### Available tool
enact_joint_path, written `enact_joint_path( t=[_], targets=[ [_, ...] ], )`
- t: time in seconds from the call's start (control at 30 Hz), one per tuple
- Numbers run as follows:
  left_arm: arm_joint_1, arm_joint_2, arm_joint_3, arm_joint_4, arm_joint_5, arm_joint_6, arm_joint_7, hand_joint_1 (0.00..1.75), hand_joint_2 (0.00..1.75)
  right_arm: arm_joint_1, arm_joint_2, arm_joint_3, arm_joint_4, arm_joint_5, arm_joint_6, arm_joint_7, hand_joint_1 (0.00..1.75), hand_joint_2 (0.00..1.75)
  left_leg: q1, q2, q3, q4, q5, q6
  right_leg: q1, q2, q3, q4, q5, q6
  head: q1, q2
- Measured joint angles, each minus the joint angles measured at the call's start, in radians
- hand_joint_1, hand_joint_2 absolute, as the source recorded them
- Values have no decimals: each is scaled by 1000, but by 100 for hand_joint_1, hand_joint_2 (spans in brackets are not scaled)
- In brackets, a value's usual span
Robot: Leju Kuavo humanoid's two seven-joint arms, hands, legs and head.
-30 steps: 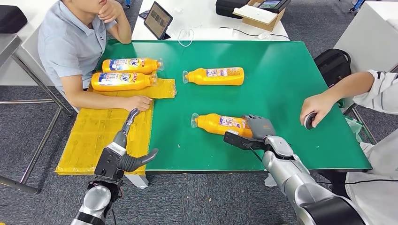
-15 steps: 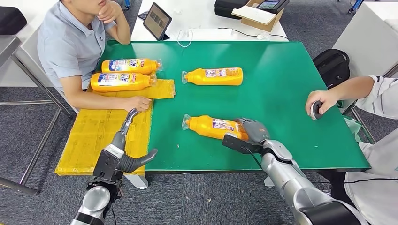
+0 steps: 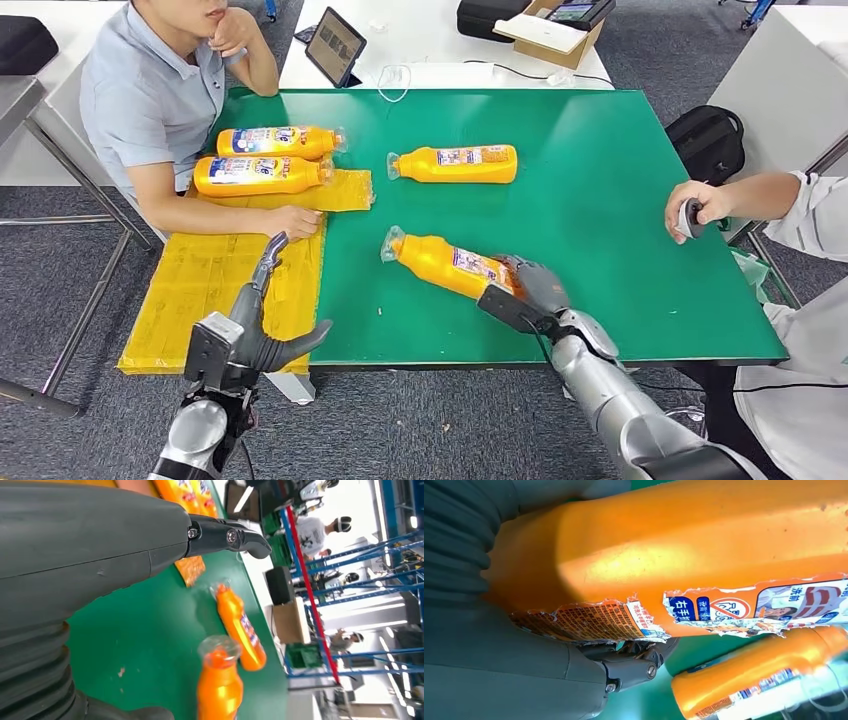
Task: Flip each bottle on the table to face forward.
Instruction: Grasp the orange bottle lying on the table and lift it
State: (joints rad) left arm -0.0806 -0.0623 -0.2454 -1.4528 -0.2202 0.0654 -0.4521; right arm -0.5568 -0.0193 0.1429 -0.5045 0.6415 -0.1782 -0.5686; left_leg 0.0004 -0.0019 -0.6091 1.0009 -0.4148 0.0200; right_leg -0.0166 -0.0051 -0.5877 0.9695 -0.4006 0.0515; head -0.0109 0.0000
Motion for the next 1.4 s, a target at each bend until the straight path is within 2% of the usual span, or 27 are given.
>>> enact_joint_path(
  t=[0.27,0.4,0.53,0.73,1.0,1.4],
  targets=[
    [7,-9,55,27,224,-53,21,0,175,100,42,-61,-154,-186,-28,-71,175,175,0,-1,-6,0,1,0,0,0,-5,0,0,0,0,0],
    [7,-10,81,64,254,-63,21,0,175,130,53,-70,-224,-233,-37,-79,175,175,0,-1,-7,0,0,0,0,-1,-6,0,0,0,0,0],
    [6,-9,95,90,239,-79,15,0,175,145,59,-71,-264,-247,-53,-92,175,175,-1,-1,-8,0,0,0,0,-1,-7,0,0,0,0,0],
    [18,-4,95,112,253,-228,13,0,175,180,76,-64,-348,-259,-67,-125,175,175,0,-1,-8,0,0,0,0,-1,-7,0,0,0,0,0],
    [26,-4,95,126,253,-239,12,0,175,209,91,-50,-426,-260,-73,-129,175,175,0,-1,-9,0,0,0,0,-1,-8,0,0,0,0,0],
    [26,-3,95,133,253,-242,11,0,175,221,94,-43,-454,-261,-75,-129,175,175,0,-1,-9,0,0,0,0,-1,-8,0,0,0,0,0]
  ],
)
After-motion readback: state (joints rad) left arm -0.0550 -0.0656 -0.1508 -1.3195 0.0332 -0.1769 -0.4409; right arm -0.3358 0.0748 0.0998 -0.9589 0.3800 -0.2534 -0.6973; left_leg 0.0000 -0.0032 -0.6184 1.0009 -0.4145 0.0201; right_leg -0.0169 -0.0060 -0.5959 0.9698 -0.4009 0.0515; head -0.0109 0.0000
